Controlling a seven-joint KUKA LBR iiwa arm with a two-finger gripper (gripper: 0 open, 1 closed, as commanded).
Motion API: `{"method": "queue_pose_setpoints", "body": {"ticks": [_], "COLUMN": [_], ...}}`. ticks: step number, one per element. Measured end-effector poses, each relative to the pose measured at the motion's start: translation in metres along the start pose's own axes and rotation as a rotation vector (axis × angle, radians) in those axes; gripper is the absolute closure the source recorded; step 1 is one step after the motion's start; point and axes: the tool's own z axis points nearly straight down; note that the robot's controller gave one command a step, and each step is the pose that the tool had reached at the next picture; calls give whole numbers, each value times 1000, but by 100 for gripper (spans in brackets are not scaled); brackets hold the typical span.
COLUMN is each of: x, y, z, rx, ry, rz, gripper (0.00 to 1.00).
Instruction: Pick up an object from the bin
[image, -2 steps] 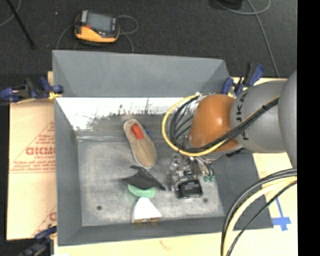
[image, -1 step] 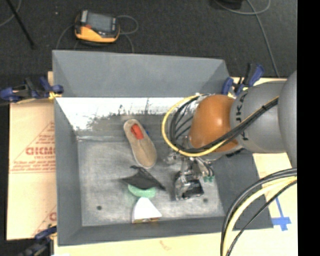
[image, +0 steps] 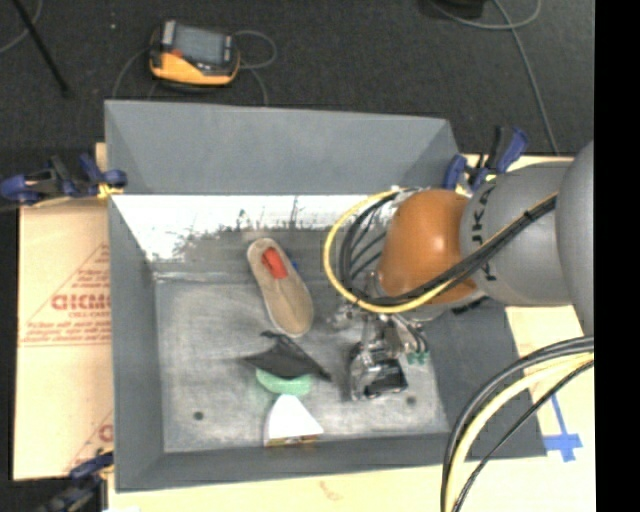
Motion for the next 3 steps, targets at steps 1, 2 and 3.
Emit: {"method": "queue_pose_setpoints", "body": {"ticks": [1,2,3], "x": [1,2,2], "y": [8,9,9], "z": [-2,0,0], "rx": [4,1,1], "ry": [1,4,4], "rz": [-89,-89,-89], "gripper": [100,0,0]}}
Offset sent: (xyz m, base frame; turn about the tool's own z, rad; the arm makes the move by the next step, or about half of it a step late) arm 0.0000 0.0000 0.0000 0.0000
